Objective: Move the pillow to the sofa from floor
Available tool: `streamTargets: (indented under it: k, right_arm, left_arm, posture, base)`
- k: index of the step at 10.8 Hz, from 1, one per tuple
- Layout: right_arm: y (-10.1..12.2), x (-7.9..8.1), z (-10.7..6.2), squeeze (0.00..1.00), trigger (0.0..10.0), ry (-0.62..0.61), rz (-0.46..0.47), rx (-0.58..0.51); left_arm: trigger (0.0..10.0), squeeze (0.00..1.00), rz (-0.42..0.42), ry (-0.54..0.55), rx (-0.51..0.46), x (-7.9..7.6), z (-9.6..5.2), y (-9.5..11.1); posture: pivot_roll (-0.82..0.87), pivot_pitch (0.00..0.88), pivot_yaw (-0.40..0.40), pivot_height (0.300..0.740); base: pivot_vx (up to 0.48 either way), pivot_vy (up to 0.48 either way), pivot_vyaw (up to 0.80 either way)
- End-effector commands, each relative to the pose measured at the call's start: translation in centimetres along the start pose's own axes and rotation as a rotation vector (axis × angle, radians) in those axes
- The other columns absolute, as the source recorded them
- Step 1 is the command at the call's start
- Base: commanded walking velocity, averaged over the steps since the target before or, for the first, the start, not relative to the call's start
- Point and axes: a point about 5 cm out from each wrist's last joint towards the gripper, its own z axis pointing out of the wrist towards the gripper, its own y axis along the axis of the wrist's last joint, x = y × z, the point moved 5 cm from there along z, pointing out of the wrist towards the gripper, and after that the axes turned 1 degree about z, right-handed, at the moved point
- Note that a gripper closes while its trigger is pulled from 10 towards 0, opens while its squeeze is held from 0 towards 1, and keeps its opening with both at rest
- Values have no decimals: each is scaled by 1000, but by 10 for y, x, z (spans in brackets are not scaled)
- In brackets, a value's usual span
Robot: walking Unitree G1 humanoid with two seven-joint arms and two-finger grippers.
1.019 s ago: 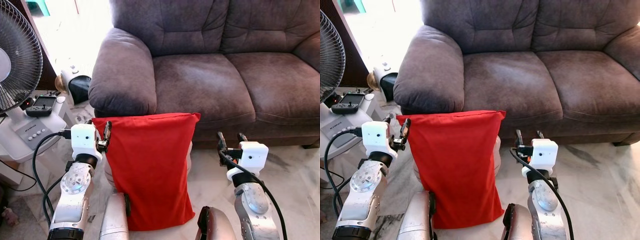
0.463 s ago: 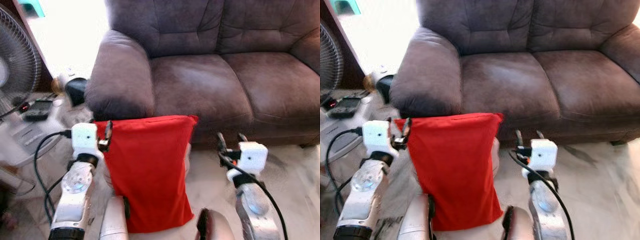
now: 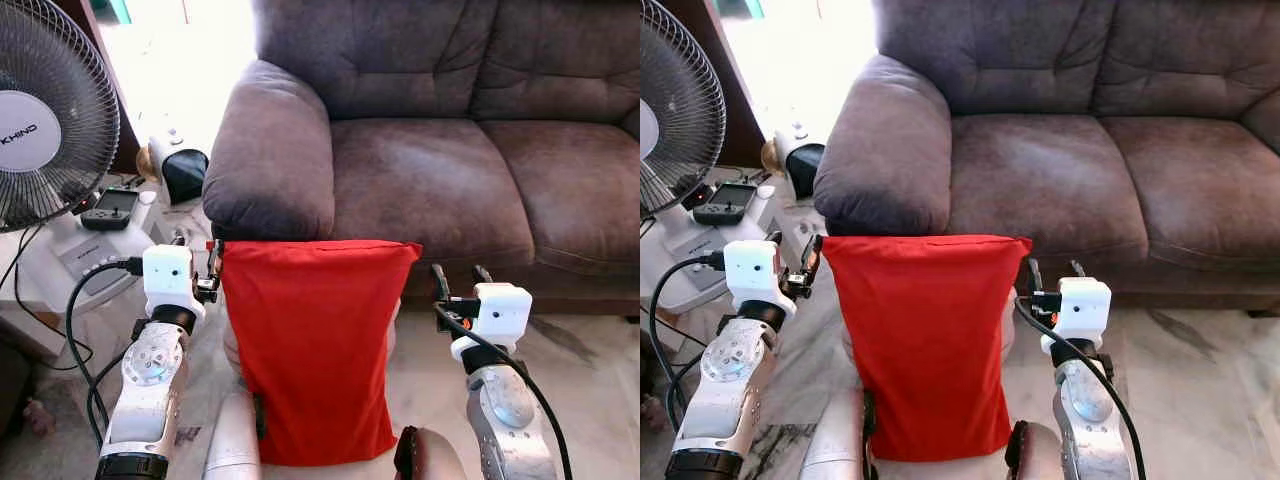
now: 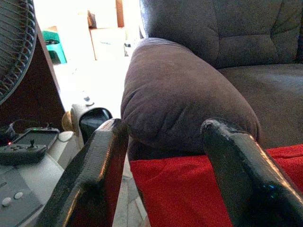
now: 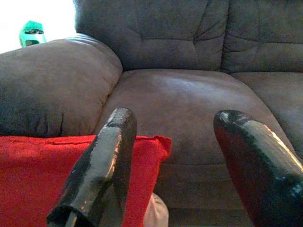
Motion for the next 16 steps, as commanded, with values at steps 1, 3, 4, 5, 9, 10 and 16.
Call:
streamTargets:
  k: [1,3,4,5,9,10,16]
  right_arm:
    - [-5,-4,-3,0,10000,-16,1,21]
    - [-5,-4,-3,0,10000,-16,4,20]
    - [-5,-4,-3,0,10000,-17,3,19]
    - [-5,-4,-3,0,10000,-17,3,19]
    - [-6,-4,-3,0,10000,-15,4,21]
    - [-6,-4,-2,0,10000,-14,5,22]
    - [-54,2,-2,0,10000,-15,197,305]
  left_arm:
    - [10000,0,1,-15,4,-3,0,0]
    - [10000,0,3,-14,3,-3,0,0]
    - [10000,0,3,-13,2,-3,0,0]
    - [10000,0,3,-13,3,-3,0,0]
    - [10000,0,4,-26,-12,-6,0,2]
    - [10000,0,4,-27,-13,-6,0,2]
    - [10000,0,18,-29,6,-6,0,0]
  posture:
    - [92,54,-43,592]
    - [92,53,-43,592]
    - [92,54,-43,592]
    - [92,54,-43,592]
    - [93,56,-44,592]
    - [93,56,-44,592]
    - [90,71,-45,592]
  base:
    - [251,0,0]
    - [307,0,0]
    - [311,0,0]
    - [307,0,0]
    - [222,0,0]
    - [0,0,0]
    - [0,0,0]
